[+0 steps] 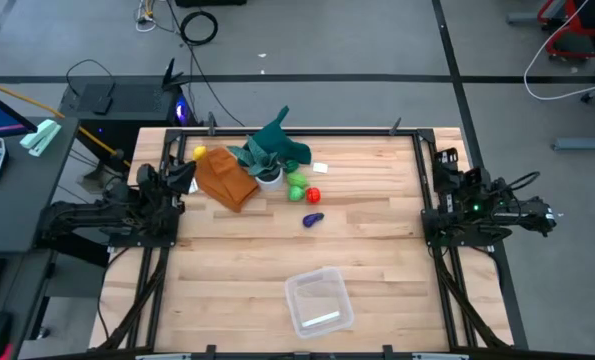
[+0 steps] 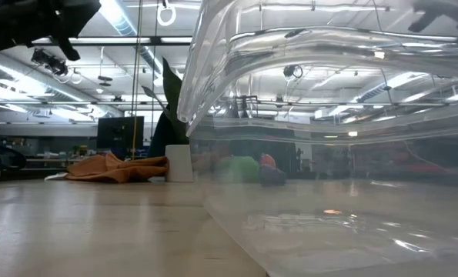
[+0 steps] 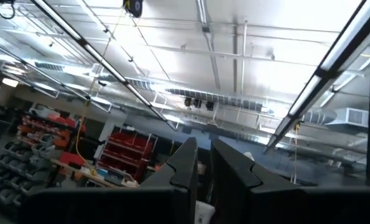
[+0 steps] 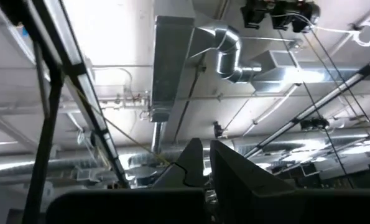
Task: Pick and placing Produce into tupperware
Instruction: Put the lemon into the transparent bin
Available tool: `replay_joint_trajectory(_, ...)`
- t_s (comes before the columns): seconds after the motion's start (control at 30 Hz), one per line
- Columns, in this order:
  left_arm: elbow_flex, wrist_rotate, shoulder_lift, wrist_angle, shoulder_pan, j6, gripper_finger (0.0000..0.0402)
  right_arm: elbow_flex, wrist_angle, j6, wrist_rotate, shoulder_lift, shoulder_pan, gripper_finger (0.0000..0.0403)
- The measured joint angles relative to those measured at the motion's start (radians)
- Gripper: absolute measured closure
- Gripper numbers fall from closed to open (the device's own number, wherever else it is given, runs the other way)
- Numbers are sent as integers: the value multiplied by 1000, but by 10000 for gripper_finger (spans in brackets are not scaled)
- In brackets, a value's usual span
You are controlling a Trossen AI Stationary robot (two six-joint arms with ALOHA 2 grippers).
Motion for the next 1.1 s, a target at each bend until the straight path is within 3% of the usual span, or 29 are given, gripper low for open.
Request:
replay_joint_trajectory(0.13, 0, -36, 0, 7, 0, -1, 352, 0, 0, 77, 97, 0, 0, 403)
replay_joint_trajectory(0.3, 18, -254, 0, -10, 1, -125, 352, 0, 0, 142, 200, 0, 0, 403)
replay_joint_trajectory(0.47, 111, -258, 0, -110, 0, -80, 338, 43, -9, 144, 231, 18, 0, 403)
replay_joint_trajectory(0.7, 333, -282, 23, -490, 33, -110, 321, 177, -58, 71, 283, 147, 0, 403)
replay_joint_trajectory(0.93, 524, -311, 131, -650, 112, -80, 326, 352, -204, 49, 418, 322, 0, 403)
replay_joint_trajectory(1.1, 643, -311, 244, -788, 159, -126, 333, 486, -366, 52, 432, 411, -1, 403)
